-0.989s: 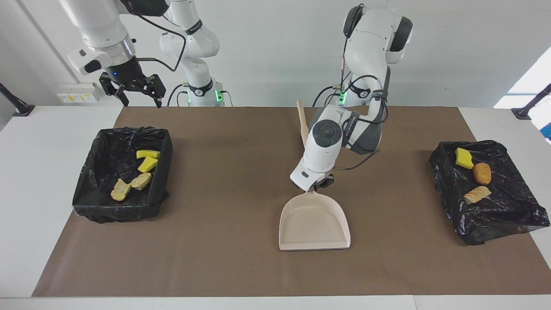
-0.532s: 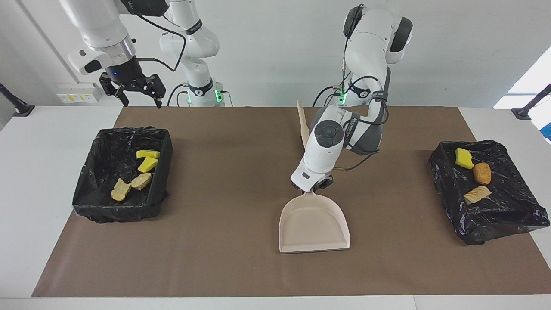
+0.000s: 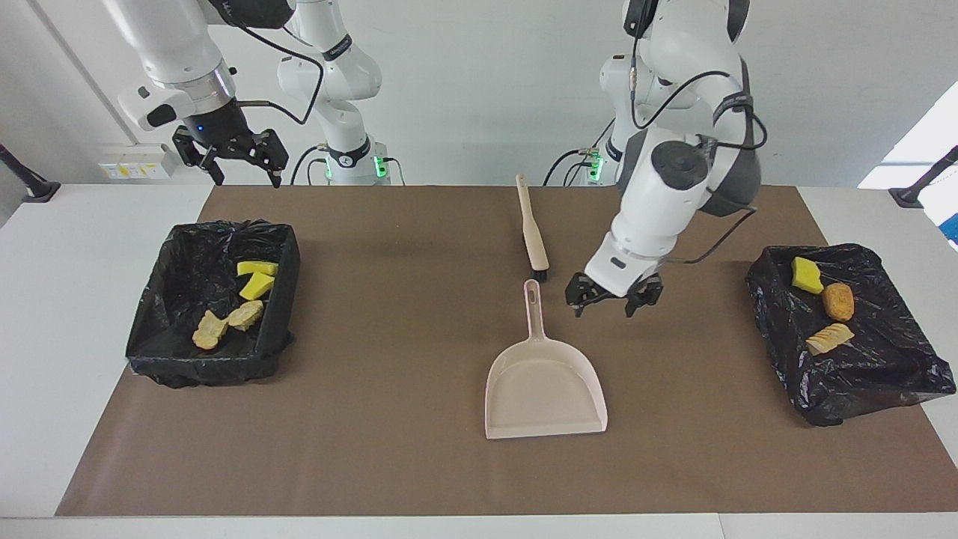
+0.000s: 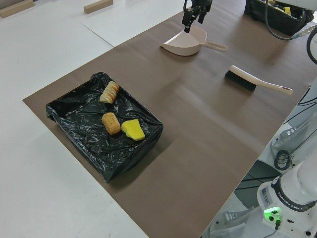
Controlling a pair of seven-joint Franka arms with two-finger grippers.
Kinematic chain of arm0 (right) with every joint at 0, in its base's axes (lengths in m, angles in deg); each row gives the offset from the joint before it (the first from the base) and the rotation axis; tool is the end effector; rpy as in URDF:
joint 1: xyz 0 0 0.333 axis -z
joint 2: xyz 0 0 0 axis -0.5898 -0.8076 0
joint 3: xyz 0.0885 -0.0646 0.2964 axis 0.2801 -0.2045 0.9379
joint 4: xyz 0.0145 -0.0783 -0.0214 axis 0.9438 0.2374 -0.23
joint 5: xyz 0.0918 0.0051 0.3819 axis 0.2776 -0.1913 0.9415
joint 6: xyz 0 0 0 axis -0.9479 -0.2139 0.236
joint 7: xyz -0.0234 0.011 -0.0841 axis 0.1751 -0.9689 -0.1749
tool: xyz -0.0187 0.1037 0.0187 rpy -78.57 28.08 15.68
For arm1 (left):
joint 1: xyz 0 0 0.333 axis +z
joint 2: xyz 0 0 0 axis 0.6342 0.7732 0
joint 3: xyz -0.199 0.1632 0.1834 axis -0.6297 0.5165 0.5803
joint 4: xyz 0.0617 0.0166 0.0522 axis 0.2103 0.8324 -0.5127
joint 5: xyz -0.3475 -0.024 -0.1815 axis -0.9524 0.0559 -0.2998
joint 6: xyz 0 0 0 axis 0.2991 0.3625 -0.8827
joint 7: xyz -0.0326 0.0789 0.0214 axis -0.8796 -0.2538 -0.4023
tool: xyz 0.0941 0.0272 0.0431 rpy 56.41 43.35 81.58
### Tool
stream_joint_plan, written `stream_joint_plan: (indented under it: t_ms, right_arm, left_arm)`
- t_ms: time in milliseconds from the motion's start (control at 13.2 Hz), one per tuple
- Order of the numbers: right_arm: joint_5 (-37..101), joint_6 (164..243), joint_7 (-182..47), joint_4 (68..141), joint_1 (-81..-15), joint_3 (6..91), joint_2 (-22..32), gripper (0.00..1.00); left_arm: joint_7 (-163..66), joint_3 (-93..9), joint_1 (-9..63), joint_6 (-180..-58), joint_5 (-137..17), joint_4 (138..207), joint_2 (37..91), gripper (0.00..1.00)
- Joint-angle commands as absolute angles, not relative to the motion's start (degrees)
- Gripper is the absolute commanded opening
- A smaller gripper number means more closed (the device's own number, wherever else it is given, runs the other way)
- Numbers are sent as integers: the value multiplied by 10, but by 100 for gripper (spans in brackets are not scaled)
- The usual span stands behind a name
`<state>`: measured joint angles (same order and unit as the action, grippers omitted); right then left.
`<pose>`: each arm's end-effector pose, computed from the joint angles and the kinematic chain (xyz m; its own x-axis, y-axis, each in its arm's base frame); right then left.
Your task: Sweep and dump trash in bin
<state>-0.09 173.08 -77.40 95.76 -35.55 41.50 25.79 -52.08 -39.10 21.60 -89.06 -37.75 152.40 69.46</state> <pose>0.5184 -0.0087 0.6309 0.9980 -0.0490 -0.0411 -0.0479 -0.9985 0.0276 0.6166 -0.2020 0.5011 0.9943 -0.0895 0.0577 -0.0928 -0.9941 0.0567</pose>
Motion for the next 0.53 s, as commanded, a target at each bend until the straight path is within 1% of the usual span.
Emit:
stream_joint_plan:
  t_ms: [0, 76, 228, 304, 456]
  right_arm:
    - [1, 1747, -780, 971, -358, 411, 266, 100]
    - [1, 1747, -779, 971, -358, 411, 266, 100]
    - [1, 1746, -779, 971, -358, 411, 266, 100]
    - [1, 1746, -779, 971, -358, 411, 266, 100]
    - [1, 1746, -778, 971, -357, 410, 266, 100]
  left_arm:
    - [-623, -396, 271, -859, -381, 1644, 556, 100]
    - [-649, -396, 291, -824, -381, 1638, 543, 100]
    - [-695, -396, 317, -789, -381, 1635, 500, 100]
    - [-702, -396, 325, -777, -381, 1621, 488, 100]
    - [-709, -375, 327, -704, -368, 1551, 492, 100]
